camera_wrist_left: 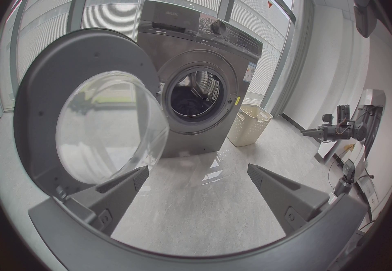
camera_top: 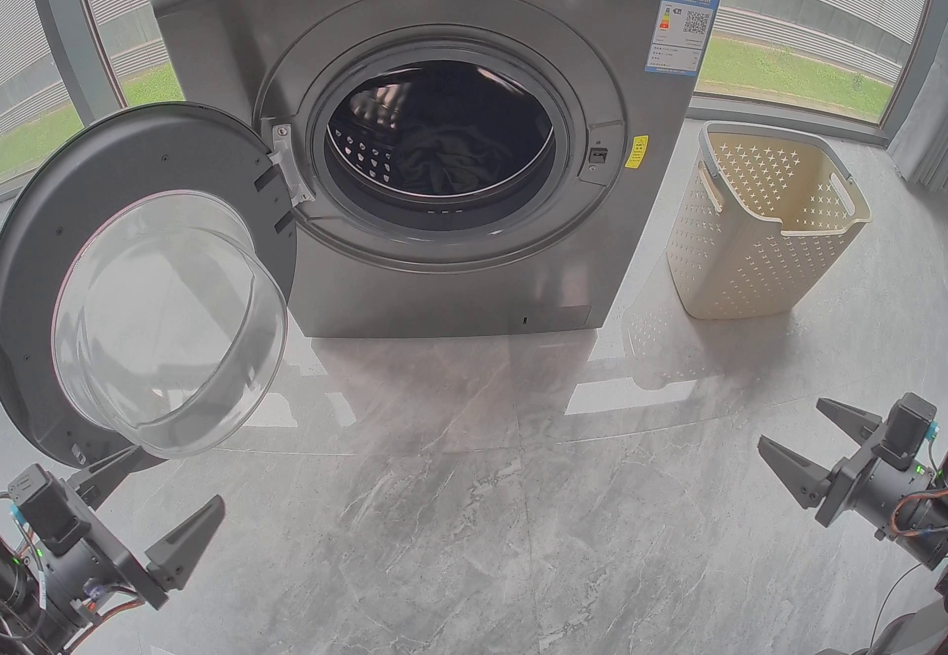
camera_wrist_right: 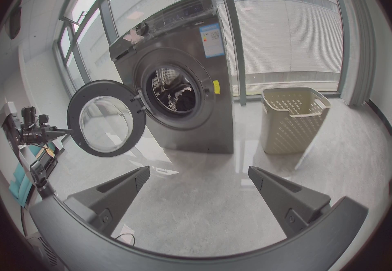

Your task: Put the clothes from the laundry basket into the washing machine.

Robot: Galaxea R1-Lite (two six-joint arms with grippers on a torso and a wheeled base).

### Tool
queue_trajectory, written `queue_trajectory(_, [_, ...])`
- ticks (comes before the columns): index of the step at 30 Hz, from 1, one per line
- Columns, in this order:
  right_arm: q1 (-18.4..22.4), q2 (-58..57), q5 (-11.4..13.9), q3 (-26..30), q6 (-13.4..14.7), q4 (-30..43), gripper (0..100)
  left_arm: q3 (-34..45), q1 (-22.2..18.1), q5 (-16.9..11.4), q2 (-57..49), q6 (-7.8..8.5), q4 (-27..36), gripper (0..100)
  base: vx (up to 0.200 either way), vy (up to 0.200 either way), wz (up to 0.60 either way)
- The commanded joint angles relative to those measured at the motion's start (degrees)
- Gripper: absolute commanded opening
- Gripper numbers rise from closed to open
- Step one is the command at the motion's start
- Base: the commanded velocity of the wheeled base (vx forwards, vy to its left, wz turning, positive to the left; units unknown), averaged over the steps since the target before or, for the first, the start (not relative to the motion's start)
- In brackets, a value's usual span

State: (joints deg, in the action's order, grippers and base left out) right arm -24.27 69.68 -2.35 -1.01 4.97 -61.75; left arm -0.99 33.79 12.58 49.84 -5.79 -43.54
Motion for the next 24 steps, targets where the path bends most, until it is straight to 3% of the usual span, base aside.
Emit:
queue_trajectory(1, [8.63,-23.19,-0.02,1.01,0.3,19.38,100,0.9,-11.2,-5.02,-20.92,-0.1,13.93,100,0.0,0.0,0.0])
queue_trajectory(6, [11.79,-42.52,0.24,0.84,-0.05,37.31,100,0.9,-18.41,-12.23,-30.67,-0.19,22.19,100,0.0,0.0,0.0])
queue_trajectory(13, [15.57,-60.54,0.68,0.75,-0.14,52.25,100,0.99,-26.5,-14.25,-42.28,0.17,36.43,100,0.0,0.0,0.0])
queue_trajectory(18, [16.89,-64.23,0.07,1.01,-0.49,57.09,100,0.99,-28.17,-15.13,-44.65,0.52,39.59,100,0.0,0.0,0.0])
queue_trajectory(20, [16.89,-64.23,-1.51,1.01,-0.32,57.61,100,0.99,-29.4,-15.04,-44.74,0.78,39.59,100,0.0,0.0,0.0])
queue_trajectory(22, [16.98,-64.23,-4.15,0.92,-0.49,58.67,100,0.99,-33.79,-16.89,-46.58,0.52,39.77,100,0.0,0.0,0.0])
queue_trajectory(24, [17.94,-64.14,-4.59,0.92,-0.76,58.67,100,0.99,-35.11,-20.05,-47.81,0.6,39.77,100,0.0,0.0,0.0])
